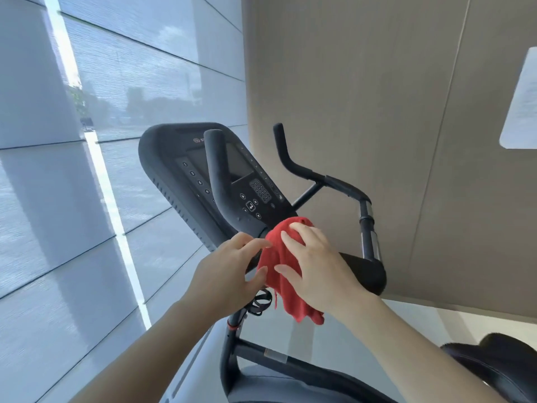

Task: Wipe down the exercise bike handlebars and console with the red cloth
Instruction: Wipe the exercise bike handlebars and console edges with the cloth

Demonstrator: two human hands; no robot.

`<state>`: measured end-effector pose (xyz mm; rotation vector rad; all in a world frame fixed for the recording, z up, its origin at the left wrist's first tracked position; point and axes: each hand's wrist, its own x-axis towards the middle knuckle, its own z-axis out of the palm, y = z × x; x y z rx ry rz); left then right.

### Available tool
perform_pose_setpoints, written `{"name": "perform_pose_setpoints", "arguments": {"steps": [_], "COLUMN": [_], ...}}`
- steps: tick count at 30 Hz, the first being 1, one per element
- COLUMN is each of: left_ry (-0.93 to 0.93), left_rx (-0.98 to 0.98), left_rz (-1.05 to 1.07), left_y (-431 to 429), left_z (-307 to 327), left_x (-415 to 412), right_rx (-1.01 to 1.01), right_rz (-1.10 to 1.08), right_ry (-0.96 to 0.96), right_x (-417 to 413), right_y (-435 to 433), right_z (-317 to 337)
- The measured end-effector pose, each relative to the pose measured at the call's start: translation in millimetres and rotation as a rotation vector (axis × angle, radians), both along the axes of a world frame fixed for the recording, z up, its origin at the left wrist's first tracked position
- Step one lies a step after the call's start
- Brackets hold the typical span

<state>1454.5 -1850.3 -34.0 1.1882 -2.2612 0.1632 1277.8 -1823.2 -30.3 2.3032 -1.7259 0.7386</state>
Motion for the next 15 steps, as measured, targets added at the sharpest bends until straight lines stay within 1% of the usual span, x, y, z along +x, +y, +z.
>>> {"name": "perform_pose_setpoints", "arguments": {"steps": [3,9,13,15], "left_ry": [0.021,-0.003,-0.102,-0.104], "left_rx": [-0.023,-0.166,-0.188,-0.174], "left_rz": [-0.027,-0.004,-0.028,-0.035], "left_y": [-5.6,-34.6,-53.0,-55.4], "left_z": [-1.1,-0.2,-3.2,-10.6], "left_x": [11.6,39.5,43.0,42.1], "right_rx": [0.028,0.026,0.002,-0.022], "right_rz": [-0.053,-0.085,-0.092,-0.097], "right_ry": [0.033,-0.150,-0.186,-0.205], "right_x": [7.8,23.6,18.4,16.9], "right_y": [-6.3,-28.4,-20.9,-16.4], "right_z": [-1.0,11.1,3.6,-0.3]}}
